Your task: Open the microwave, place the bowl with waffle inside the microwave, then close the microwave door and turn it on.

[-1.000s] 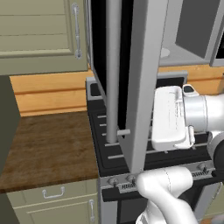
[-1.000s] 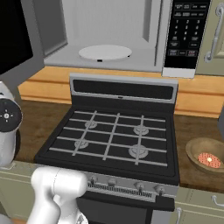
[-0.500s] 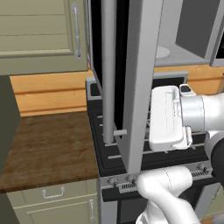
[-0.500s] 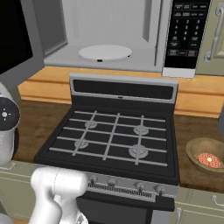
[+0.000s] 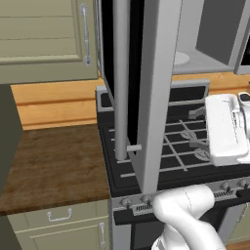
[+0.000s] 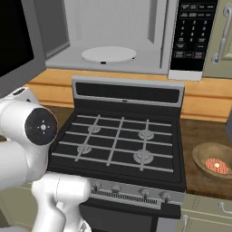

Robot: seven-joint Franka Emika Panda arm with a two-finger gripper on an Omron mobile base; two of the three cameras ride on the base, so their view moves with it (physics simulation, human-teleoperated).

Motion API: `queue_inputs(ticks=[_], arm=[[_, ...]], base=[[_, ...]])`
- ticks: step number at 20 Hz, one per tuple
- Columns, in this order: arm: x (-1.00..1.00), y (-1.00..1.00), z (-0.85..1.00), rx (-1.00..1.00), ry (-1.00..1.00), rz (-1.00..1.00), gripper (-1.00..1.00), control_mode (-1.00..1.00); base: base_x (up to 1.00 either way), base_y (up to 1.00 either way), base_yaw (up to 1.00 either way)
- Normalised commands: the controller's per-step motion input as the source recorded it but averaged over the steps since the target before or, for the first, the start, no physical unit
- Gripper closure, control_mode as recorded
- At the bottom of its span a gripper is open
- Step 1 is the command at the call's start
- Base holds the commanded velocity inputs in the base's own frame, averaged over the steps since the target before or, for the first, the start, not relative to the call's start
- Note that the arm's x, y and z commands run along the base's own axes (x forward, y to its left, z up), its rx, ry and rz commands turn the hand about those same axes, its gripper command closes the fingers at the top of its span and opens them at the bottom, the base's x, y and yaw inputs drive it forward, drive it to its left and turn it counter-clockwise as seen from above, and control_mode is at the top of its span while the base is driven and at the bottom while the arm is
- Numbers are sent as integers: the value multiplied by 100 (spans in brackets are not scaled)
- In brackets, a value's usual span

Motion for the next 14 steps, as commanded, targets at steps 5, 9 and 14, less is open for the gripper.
queue_inputs(ticks=[5,9,14], arm=[[0,-100,0,-8,0,0,-100,-100],[-4,-100,0,-16,1,-5,-100,-100],[-12,-100,-7,-21,3,-13,-100,-100]], base=[[0,0,0],[0,0,0],[0,0,0]])
